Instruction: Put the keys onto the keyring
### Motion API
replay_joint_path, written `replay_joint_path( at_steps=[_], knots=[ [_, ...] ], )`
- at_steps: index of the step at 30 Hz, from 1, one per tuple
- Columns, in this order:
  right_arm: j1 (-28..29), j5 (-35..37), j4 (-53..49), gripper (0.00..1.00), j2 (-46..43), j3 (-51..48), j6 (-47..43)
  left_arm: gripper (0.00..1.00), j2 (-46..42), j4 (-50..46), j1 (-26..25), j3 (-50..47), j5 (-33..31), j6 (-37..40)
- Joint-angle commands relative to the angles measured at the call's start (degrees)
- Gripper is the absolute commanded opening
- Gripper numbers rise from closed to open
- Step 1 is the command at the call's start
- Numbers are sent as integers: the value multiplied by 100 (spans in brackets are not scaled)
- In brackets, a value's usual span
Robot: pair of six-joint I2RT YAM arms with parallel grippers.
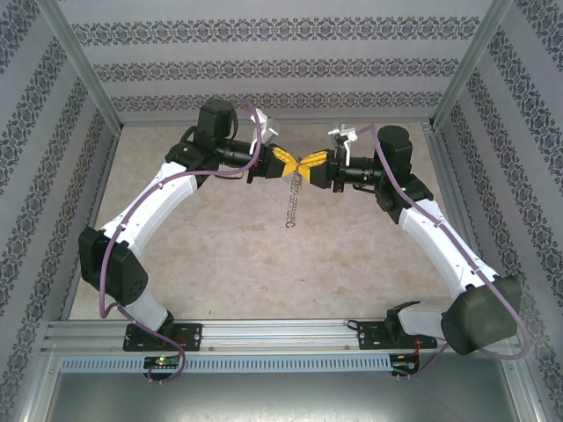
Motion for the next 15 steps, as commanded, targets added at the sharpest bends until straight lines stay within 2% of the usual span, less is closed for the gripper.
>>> replay_joint_path(
  at_steps=[1, 4, 5, 7, 11, 13, 15],
  knots=[
    [10, -95, 184, 17, 2, 44, 13, 0, -187, 240, -76, 112, 201, -35],
    [12, -134, 175, 11, 9, 54, 6, 0, -187, 290, -83, 111, 201, -61],
    [12, -168, 166, 5, 22, 61, 6, 0, -172, 299, -93, 118, 199, -71],
    [17, -196, 127, 0, 40, 87, -7, 0, -158, 313, -105, 112, 191, -88],
    [11, -199, -354, 0, 104, 301, -267, 2, -152, 302, -104, 149, -9, -96],
    [11, -173, -775, 0, 173, 504, -519, 18, -170, 158, -94, 184, -127, 59],
    [15, -83, -1313, 0, 277, 760, -857, 26, -152, -56, -60, 305, -159, 238]
  ],
)
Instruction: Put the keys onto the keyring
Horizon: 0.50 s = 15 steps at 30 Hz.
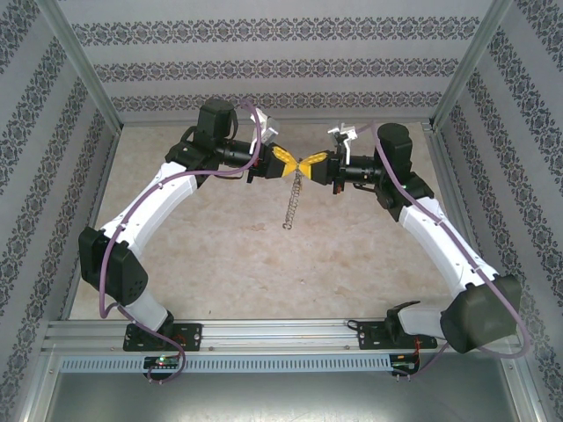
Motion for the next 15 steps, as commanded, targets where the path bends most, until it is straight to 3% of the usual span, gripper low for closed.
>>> replay_joint_path(
  at_steps=[1, 7, 15],
  knots=[
    [26, 30, -1172, 0, 183, 602, -882, 29, -121, -248, -30, 405, -72, 388],
    [27, 311, -3956, 0, 757, 2186, -2617, 39, 44, -1661, 212, 1190, 88, 1256],
    [103, 854, -5835, 0, 1339, 3861, -3722, 43, 450, -3259, 362, 2001, 294, 2203]
  ],
)
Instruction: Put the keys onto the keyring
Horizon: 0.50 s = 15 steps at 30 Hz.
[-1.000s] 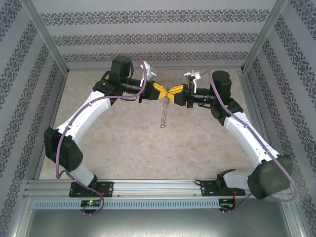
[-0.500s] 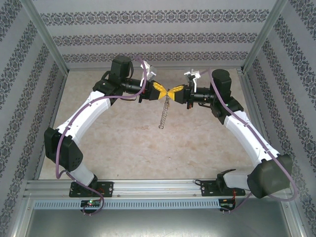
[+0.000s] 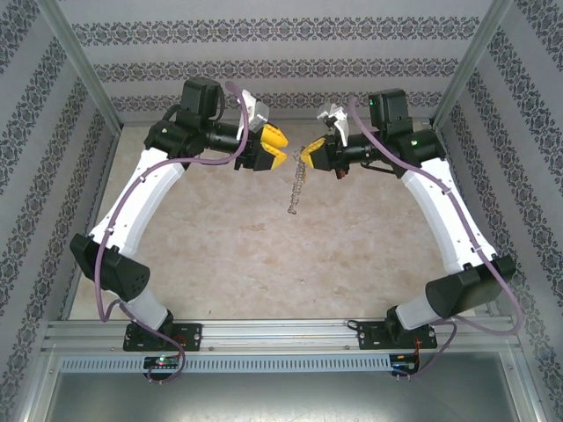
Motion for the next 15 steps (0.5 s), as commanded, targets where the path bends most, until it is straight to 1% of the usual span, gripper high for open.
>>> replay_joint_path(
  at_steps=[1, 4, 6, 10, 15],
  knots=[
    [152, 420, -1259, 0, 243, 743, -818, 45, 218, -1042, 69, 212, 192, 662],
    [340, 878, -1814, 0, 528, 1320, -1041, 45, 251, -1154, 68, 222, 180, 764],
    [417, 1109, -1995, 0, 669, 1569, -1097, 42, 260, -1191, 69, 220, 224, 796],
    [513, 1243, -2177, 0, 834, 1840, -1169, 35, 287, -1224, 60, 209, 387, 808],
    [603, 1298, -2207, 0, 873, 1864, -1207, 34, 297, -1256, 64, 188, 453, 798]
  ],
)
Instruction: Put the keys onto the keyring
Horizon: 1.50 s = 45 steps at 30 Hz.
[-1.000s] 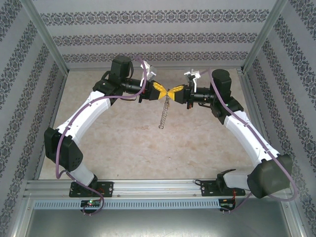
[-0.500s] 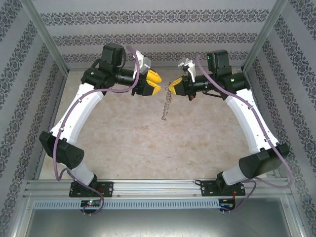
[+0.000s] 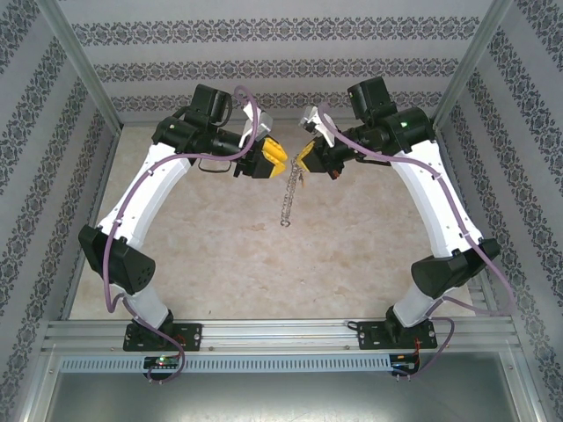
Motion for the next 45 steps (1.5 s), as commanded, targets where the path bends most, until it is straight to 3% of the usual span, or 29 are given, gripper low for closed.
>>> replay_joint_path(
  at_steps=[1, 34, 38, 45],
  knots=[
    [95, 71, -185, 0, 12, 211, -173, 35, 42, -244, 63, 105, 249, 176],
    [272, 72, 119, 0, -155, 60, -115, 34, 386, 51, -277, 57, 349, -105],
    [272, 72, 131, 0, -167, 57, -116, 28, 406, 62, -295, 53, 347, -112],
    [274, 72, 158, 0, -154, 42, -120, 7, 445, 125, -313, 95, 394, -148]
  ],
)
